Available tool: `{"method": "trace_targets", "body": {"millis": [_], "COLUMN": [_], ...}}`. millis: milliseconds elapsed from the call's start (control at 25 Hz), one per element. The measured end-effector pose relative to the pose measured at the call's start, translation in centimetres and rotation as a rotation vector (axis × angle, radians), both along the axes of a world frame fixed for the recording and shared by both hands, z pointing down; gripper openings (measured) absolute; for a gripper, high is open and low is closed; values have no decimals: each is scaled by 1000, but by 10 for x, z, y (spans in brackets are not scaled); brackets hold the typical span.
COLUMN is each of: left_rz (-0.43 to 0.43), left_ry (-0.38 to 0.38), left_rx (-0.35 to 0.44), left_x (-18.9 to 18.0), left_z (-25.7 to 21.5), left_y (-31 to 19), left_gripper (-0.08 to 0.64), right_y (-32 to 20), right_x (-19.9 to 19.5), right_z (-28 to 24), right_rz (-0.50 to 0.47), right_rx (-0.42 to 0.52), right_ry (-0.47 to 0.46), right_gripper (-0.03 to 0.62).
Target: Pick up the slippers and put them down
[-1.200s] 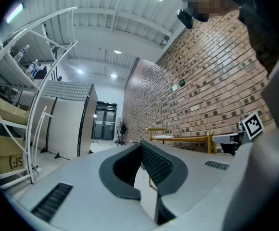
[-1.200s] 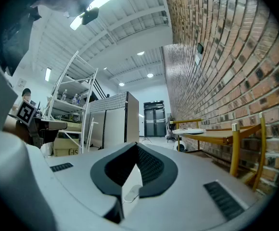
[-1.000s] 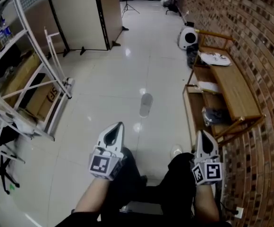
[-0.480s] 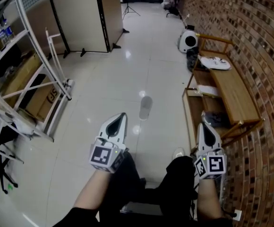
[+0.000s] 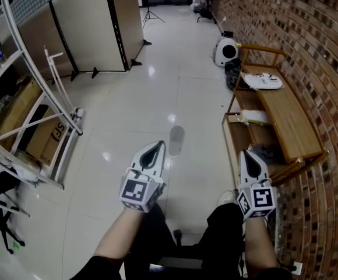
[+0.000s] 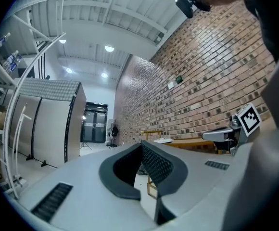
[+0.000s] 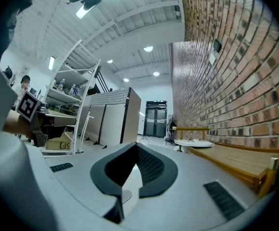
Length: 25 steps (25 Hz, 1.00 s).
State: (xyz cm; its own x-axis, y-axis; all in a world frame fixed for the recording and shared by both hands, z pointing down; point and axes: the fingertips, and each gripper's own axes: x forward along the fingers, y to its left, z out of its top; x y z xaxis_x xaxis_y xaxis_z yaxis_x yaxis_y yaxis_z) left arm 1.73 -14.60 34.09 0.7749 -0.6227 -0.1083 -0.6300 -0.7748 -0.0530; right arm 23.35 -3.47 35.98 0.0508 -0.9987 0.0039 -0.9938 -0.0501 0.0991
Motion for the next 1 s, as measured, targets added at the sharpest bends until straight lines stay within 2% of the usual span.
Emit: {"method": "trace_targets", "body": {"millis": [160,280,720,1000], "left_rz": [27,55,141,215], "left_ry": [-1,1,20,33], "left_rx": [-28,-17,7,10], "left_x": [15,25,77,113], "left_z": [6,4,-30,-42], "left_y": [-17,-29,-85,-96], "left_gripper": [0,0,0,0], "right_y": [-11,-17,-44,-29], "right_x": [7,17,62,85], "right_z": [5,7,-29,-55], "right_rz": [38,51,165,242], "right_rx": [-19,-12,71,136], "right_ry": [-25,-33,-31,-5], "right_gripper": [9,9,9,9]}}
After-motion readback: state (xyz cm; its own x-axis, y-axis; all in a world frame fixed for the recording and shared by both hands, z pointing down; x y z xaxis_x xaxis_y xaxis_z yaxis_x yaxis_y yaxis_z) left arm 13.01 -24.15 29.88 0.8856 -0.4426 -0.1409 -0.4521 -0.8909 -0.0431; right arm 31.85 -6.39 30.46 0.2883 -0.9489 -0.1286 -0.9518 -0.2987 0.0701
